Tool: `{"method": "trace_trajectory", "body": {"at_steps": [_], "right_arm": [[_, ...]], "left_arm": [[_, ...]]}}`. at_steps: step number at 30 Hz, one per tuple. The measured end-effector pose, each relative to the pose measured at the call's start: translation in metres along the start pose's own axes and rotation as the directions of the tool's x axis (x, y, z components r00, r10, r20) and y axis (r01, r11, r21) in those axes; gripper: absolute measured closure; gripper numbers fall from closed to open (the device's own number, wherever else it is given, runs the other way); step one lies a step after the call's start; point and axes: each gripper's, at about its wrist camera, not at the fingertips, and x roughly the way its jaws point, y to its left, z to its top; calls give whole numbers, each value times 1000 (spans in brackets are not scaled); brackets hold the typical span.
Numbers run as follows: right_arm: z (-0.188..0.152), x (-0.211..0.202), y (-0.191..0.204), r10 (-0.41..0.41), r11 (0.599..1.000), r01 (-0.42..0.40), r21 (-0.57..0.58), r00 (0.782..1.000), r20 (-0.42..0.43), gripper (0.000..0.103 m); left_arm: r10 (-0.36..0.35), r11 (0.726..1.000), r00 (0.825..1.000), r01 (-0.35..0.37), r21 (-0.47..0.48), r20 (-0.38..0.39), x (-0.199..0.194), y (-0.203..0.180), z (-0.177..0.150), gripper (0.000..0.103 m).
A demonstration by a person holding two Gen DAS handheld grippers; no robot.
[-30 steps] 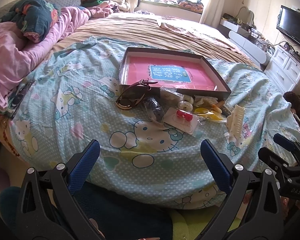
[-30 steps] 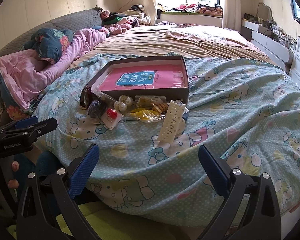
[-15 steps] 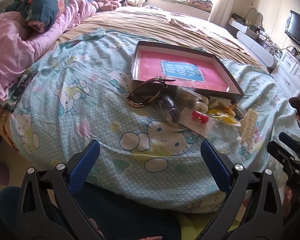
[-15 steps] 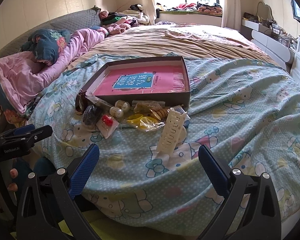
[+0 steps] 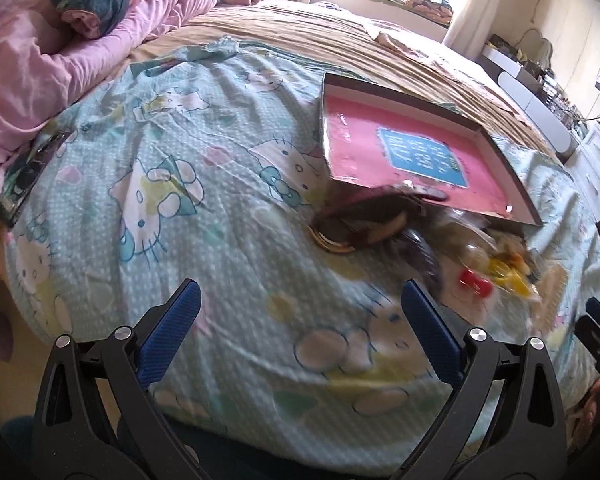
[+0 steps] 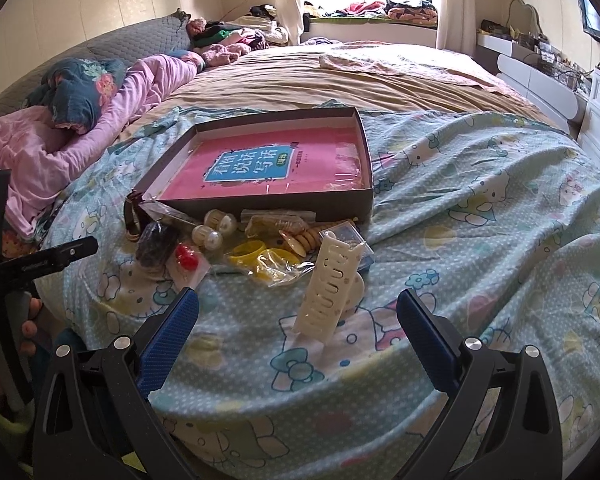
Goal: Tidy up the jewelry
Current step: 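Grasp the brown leather watch strap with the left tool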
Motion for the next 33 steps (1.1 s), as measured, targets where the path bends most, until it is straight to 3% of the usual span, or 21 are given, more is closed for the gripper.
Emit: {"method": "trace_trajectory", "body": {"at_steps": [2,4,14,15,24,31,33], "right_arm": [[1,4,-1,-5,1000,5,-2,1000,-1,4],[1,10,-3,-2,1000,2,3,1000,-6,4],[2,38,-12,9,998,-6,57,999,-52,5],[2,39,-12,11,998,-8,59,999,-54,7],[1,52,-18,32,996,-25,80,995,-91,28],[0,57,-25,49,992,-37,118,994,-101,43],[-1,58,-26,57,991,-43,127,993,-103,58]], "left_arm": [[7,1000,1000,-7,12,-1,7,0,4,10],[-2,1000,1000,2,8,-8,15,0,8,25],[-15,999,1000,15,33,-18,43,-8,27,54],[-15,999,1000,16,36,-13,44,-8,29,54],[-28,993,1000,28,111,3,56,-24,36,91],[-17,989,1000,13,146,22,54,-25,34,100],[-19,990,999,15,140,27,51,-22,35,102]]}}
